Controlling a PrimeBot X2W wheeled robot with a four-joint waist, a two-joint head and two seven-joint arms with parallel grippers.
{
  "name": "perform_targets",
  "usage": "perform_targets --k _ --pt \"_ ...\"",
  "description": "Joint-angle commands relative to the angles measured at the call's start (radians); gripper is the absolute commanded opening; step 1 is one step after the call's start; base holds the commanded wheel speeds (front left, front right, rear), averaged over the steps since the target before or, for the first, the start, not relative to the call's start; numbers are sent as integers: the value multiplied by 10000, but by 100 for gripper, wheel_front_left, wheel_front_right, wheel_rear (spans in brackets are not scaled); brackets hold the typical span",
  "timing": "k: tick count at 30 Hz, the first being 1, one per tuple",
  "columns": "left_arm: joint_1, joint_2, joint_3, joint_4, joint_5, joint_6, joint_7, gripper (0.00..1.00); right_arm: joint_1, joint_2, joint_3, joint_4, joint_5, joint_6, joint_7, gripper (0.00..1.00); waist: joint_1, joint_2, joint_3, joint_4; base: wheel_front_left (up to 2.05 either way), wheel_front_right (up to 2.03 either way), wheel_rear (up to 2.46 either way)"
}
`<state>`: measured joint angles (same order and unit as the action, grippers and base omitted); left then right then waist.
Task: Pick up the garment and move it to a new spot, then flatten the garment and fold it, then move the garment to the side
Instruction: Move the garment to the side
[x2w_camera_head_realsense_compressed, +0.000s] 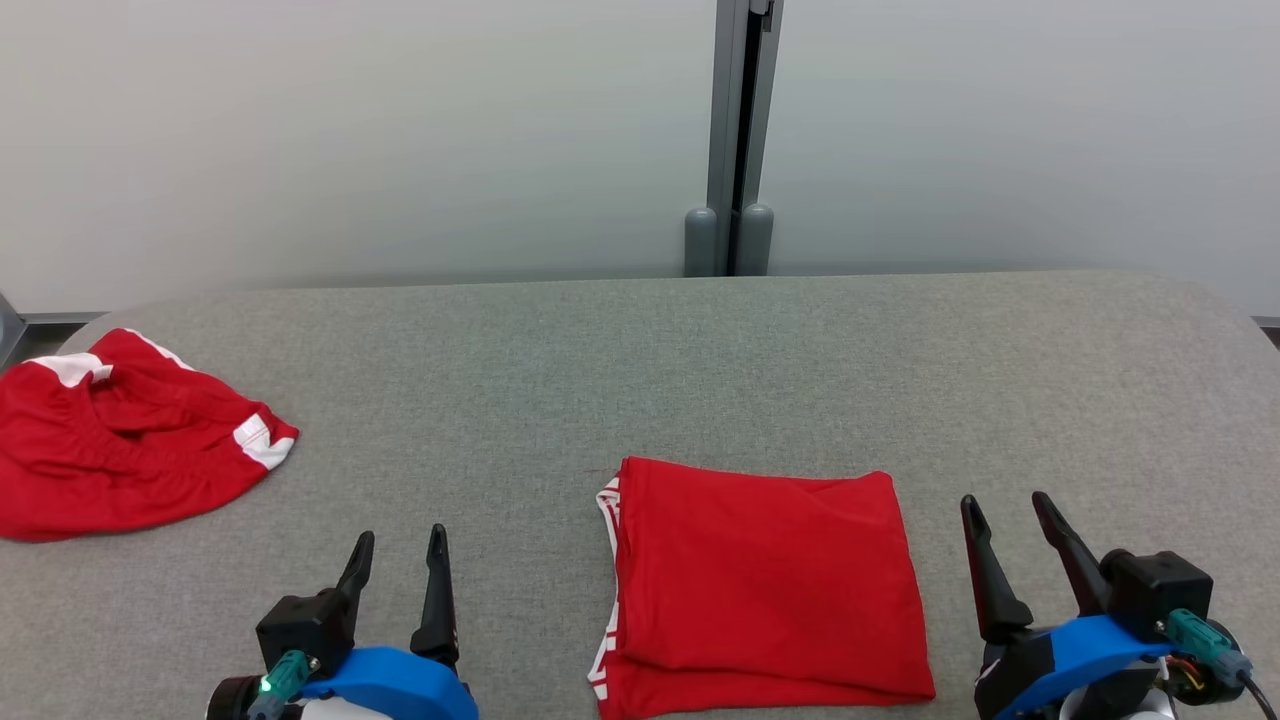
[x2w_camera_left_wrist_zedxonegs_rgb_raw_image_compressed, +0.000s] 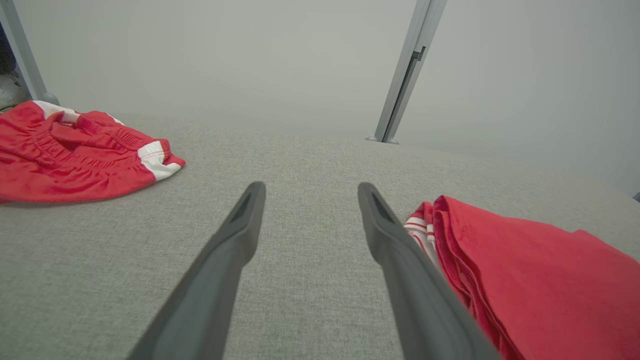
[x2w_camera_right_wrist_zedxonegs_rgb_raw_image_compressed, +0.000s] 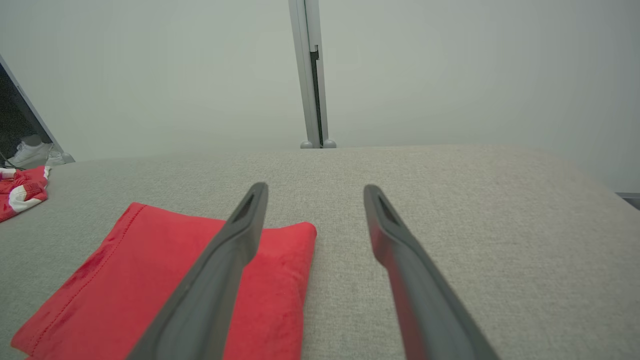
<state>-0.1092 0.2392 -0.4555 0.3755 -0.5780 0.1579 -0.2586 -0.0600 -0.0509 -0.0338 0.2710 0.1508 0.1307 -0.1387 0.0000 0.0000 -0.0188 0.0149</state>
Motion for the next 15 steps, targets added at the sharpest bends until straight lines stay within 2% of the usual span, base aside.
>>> perform_targets --k 1,11,15 --pt "-82 9 71 -44 58 32 -49 100 -118 2 19 19 -50 1 -12 100 0 0 7 5 0 0 0" --pt "-101 37 41 -104 92 61 -61 100 -234 1 54 191 -212 1 121 100 0 0 26 8 0 0 0" --pt "-147 35 -24 -139 98 64 -58 100 -427 4 116 461 36 1 582 100 0 0 65 37 0 0 0"
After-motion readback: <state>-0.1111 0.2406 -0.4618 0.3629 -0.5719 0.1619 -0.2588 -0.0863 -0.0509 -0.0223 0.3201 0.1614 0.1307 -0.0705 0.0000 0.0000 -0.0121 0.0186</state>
